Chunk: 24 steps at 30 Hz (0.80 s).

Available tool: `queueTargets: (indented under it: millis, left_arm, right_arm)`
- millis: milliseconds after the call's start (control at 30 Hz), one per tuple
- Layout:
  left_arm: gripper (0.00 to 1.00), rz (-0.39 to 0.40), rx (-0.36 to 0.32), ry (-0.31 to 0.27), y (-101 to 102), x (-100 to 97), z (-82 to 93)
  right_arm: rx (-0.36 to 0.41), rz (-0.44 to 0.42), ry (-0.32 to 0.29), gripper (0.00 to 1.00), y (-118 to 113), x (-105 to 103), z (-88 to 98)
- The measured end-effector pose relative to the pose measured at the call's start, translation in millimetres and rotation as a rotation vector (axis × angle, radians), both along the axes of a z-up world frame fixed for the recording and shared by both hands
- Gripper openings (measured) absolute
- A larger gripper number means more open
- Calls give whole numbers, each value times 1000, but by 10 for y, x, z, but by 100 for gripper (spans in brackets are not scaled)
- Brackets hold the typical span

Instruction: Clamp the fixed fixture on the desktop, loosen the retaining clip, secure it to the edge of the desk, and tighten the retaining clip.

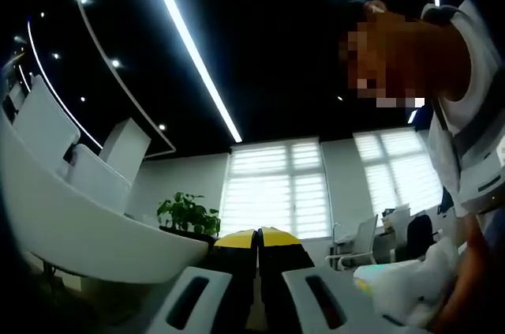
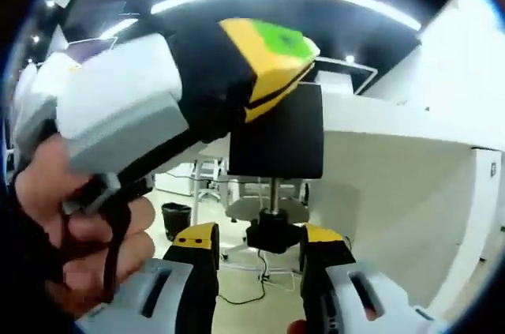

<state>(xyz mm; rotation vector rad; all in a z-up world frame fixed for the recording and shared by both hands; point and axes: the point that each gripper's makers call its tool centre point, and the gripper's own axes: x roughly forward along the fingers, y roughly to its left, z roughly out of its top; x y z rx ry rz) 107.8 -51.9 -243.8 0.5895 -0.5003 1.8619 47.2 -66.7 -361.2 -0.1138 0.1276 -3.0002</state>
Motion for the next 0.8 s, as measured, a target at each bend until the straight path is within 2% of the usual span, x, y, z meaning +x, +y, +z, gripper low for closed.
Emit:
queueTargets:
  millis: [67, 133, 167, 300, 500, 600, 700, 800]
  left_arm:
    - [2, 1, 1, -1, 0, 1, -1]
    - [2, -1, 2, -2, -1, 2, -3]
    - [2, -2, 2, -2, -1, 2, -5]
    - [2, -5, 5, -5, -1, 3, -6]
    - [2, -7, 4, -4, 1, 6, -9]
    - [2, -8, 3, -6, 2, 4, -12]
    - [2, -6, 2, -6, 2, 3, -15]
    - [2, -7, 2, -9, -5, 0, -22]
  right_arm:
    - [-20, -4, 4, 37, 27, -5, 8]
    - [-35, -7, 3, 28, 62, -3, 13]
    - [-43, -8, 3, 27, 80, -2, 16]
    - [-52, 6, 5, 27, 107, -37, 15]
    - [-54, 85, 28, 26, 70, -44, 18]
    - [-20, 201, 74, 26, 48, -57, 42]
    - [-85, 350, 85, 26, -10, -34, 45]
    - [-110, 453, 85, 26, -31, 25, 40]
